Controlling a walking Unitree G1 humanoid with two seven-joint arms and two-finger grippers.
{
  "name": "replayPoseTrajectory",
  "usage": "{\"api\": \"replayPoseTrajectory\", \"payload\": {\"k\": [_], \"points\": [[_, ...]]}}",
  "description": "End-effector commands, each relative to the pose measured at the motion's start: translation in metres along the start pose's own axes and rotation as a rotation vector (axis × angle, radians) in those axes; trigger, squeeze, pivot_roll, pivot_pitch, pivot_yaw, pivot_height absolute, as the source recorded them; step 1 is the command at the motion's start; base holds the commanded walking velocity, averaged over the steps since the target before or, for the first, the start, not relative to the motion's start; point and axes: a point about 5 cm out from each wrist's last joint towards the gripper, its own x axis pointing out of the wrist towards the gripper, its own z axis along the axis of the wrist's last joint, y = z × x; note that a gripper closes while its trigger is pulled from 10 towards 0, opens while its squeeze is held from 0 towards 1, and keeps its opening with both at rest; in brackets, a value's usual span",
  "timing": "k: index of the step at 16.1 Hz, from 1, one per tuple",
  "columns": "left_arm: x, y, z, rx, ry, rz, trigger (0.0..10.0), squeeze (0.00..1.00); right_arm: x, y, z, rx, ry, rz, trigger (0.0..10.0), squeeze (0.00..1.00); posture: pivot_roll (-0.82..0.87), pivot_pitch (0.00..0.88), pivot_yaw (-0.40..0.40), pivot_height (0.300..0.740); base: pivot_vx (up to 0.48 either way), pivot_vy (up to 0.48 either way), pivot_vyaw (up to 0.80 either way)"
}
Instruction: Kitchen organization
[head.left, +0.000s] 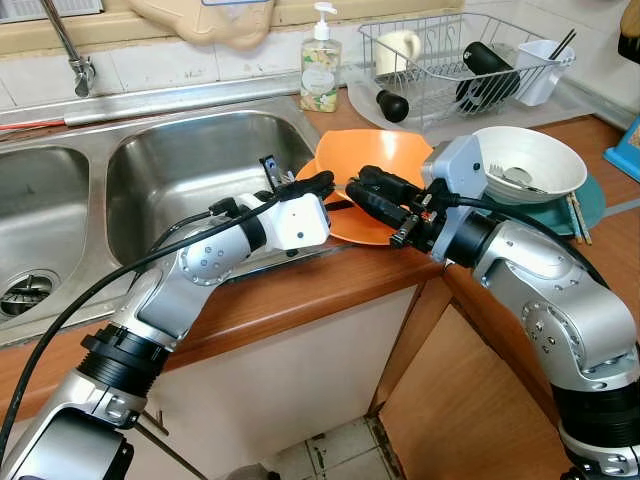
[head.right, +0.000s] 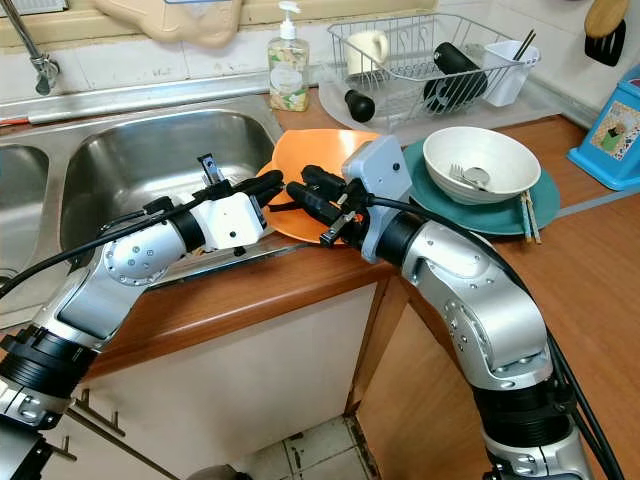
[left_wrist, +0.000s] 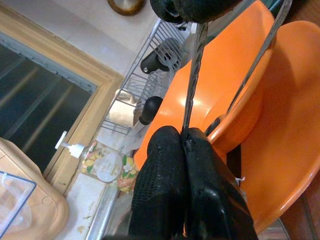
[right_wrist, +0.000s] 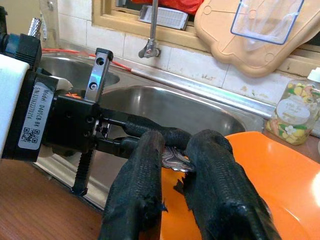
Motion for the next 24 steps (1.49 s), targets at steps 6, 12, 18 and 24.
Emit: {"api": "replayPoseTrajectory", "payload": {"k": [6,12,18,24], "points": [[-0.004,0.014,-0.010,0.037,0.050,0.047,0.0,0.00,0.004,0.000,0.007,-0.041,-0.009,0.003,10.0,0.00,-0.09,0.000,0.047,0.740,0.000,0.000,0.00],[-0.020,0.034,-0.043,0.078,0.261,0.123,0.0,0.00,0.001,0.001,0.007,-0.049,-0.006,0.007,10.0,0.00,-0.09,0.000,0.049,0.740,0.000,0.000,0.00],[-0.035,0.035,-0.088,0.042,0.533,0.074,0.5,0.00,0.001,0.006,-0.001,-0.080,0.055,0.058,10.0,0.00,-0.10,0.000,0.047,0.740,0.000,0.000,0.00],[-0.036,0.012,-0.121,-0.078,0.739,-0.058,10.0,0.00,0.000,0.008,-0.002,-0.096,0.075,0.085,10.0,0.00,-0.11,0.000,0.049,0.740,0.000,0.000,0.00]]}}
